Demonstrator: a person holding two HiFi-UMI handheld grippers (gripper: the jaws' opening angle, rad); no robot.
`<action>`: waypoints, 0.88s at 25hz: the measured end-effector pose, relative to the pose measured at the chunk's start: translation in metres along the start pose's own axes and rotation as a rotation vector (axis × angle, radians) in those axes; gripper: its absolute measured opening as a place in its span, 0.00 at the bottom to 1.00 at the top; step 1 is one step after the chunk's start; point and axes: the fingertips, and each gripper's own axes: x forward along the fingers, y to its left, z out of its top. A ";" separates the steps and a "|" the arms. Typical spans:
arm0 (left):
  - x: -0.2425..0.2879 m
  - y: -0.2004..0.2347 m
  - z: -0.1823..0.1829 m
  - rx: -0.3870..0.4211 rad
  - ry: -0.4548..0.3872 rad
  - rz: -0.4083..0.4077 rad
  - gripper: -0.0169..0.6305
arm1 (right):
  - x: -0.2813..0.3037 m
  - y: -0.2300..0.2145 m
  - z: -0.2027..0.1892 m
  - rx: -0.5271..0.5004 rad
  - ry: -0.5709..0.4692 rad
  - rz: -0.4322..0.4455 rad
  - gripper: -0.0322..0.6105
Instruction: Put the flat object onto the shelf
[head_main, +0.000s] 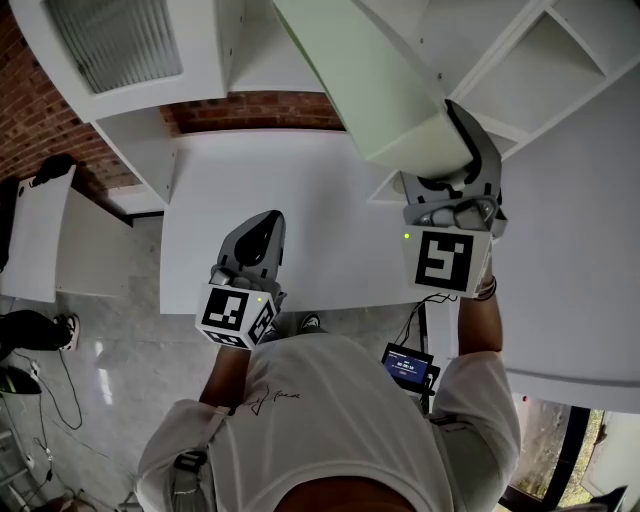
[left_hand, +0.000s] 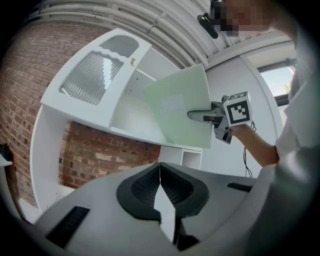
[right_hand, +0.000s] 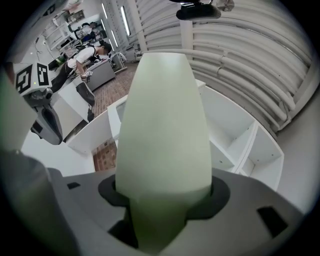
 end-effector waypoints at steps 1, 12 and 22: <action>-0.001 0.001 -0.001 -0.001 0.002 0.001 0.05 | 0.001 0.002 0.000 -0.006 0.002 0.000 0.49; -0.006 0.001 -0.001 0.008 0.002 0.009 0.05 | 0.006 0.018 -0.001 -0.091 0.007 0.003 0.49; -0.008 0.001 0.000 0.012 0.009 0.002 0.05 | 0.019 0.039 -0.003 -0.202 0.033 0.009 0.49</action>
